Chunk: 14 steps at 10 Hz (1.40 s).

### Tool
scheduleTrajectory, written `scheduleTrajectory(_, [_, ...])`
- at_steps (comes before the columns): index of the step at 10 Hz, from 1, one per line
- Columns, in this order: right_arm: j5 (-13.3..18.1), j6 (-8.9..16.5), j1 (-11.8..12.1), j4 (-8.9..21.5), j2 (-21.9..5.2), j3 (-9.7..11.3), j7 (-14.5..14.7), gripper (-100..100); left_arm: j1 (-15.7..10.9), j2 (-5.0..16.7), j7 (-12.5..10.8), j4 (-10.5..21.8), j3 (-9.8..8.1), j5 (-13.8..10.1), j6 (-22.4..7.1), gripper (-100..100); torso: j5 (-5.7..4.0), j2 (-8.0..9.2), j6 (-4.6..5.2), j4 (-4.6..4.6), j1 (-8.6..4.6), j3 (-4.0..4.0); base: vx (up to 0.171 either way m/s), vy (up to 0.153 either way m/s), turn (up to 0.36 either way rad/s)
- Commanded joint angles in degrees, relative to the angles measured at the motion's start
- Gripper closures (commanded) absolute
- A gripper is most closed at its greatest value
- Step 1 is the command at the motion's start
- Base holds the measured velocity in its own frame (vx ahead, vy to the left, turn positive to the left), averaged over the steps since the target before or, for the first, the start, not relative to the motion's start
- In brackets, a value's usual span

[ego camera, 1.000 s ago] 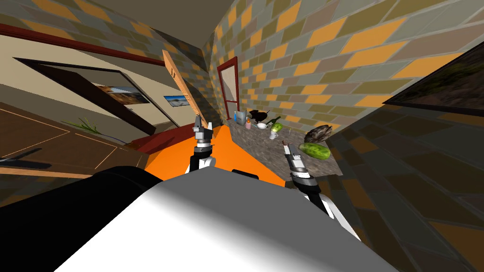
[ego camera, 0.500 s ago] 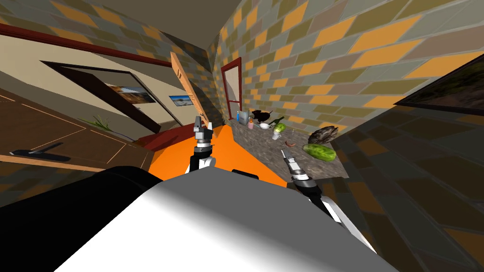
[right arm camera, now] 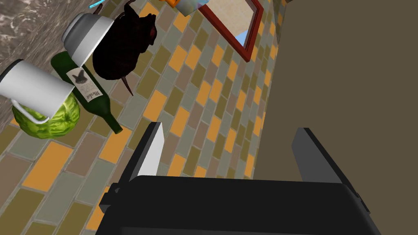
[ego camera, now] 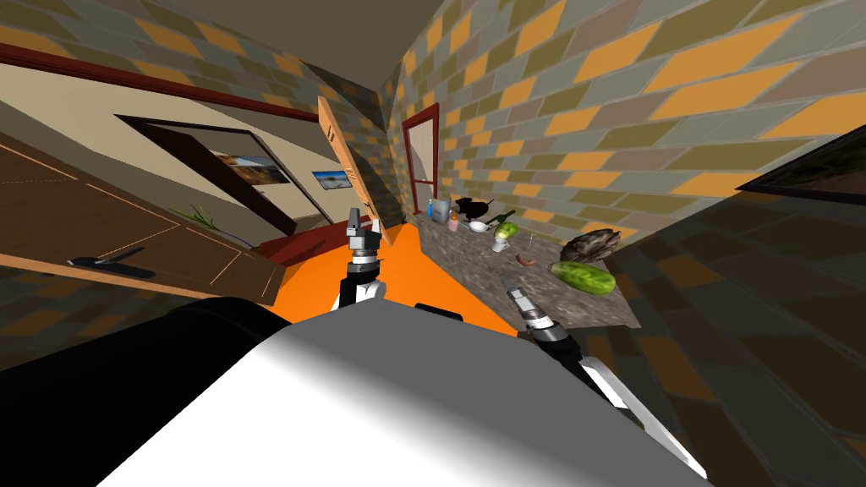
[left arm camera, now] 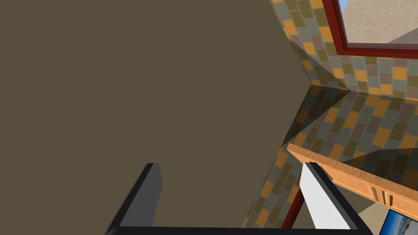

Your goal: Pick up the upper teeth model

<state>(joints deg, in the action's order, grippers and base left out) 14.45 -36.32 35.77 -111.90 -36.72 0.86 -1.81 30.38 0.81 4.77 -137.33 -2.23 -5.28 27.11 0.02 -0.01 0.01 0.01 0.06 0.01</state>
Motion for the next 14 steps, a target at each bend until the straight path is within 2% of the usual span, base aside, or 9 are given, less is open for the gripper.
scheduleTrajectory(1, [1.6, 0.0, 0.1, 2.5, -2.9, 0.8, 0.6, -100, 0.0, 0.0, 0.0, 0.0, 0.0, 0.0, 0.0, 0, 0.0, 0.0, 0.0, 0.0, 0.0, 0.0, 0.01, 0.033, 0.09])
scheduleTrajectory(2, [1.6, 0.0, 0.1, 2.5, -3.4, 0.8, 0.6, -100, 0.0, 0.0, 0.0, 0.0, 0.0, 0.0, 0.0, 0, 0.0, -0.03, -0.01, -0.01, 0.01, -0.02, 0.009, 0.022, 0.053])
scheduleTrajectory(3, [2.9, -0.2, 0.4, 4.8, -5.5, 1.3, 1.2, -100, 0.0, 0.0, 0.0, 0.0, 0.0, 0.0, 0.0, 0, -0.01, -0.04, -0.01, -0.01, -0.02, -0.02, 0.019, 0.024, 0.1])
scheduleTrajectory(4, [2.9, -0.2, 0.4, 4.8, -6.3, 1.3, 1.2, -100, 0.0, 0.0, 0.0, 0.0, 0.0, 0.0, 0.0, 0, -0.01, -0.07, -0.01, -0.02, -0.02, -0.04, 0.016, 0.02, 0.066])
scheduleTrajectory(10, [6.9, -0.9, 1.4, 11.7, -15.0, 2.9, 3.1, -100, 0.0, 0.0, 0.0, 0.0, 0.0, 0.0, 0.0, 0, -0.02, -0.13, -0.02, -0.03, -0.06, -0.08, 0.026, 0.017, 0.085])
scheduleTrajectory(11, [8.2, -1.2, 1.6, 14.1, -17.3, 3.4, 3.8, -100, 0.0, 0.0, 0.0, 0.0, 0.0, 0.0, 0.0, 0, -0.01, -0.12, 0.0, -0.03, -0.07, -0.07, 0.047, 0.012, 0.122])
scheduleTrajectory(12, [8.2, -1.2, 1.6, 14.1, -18.0, 3.4, 3.8, -100, 0.0, 0.0, 0.0, 0.0, 0.0, 0.0, 0.0, 0, -0.02, -0.17, -0.01, -0.04, -0.07, -0.1, 0.04, 0.006, 0.061])
scheduleTrajectory(13, [9.6, -1.4, 1.9, 16.5, -20.3, 3.9, 4.5, -100, 0.0, 0.0, 0.0, 0.0, 0.0, 0.0, 0.0, 0, -0.02, -0.16, 0.01, -0.04, -0.08, -0.09, 0.041, 0.008, 0.11])
scheduleTrajectory(14, [9.6, -1.4, 1.9, 16.5, -20.9, 3.9, 4.5, -100, 0.0, 0.0, 0.0, 0.0, 0.0, 0.0, 0.0, 0, -0.02, -0.16, -0.01, -0.04, -0.08, -0.1, 0.035, 0.004, 0.069])
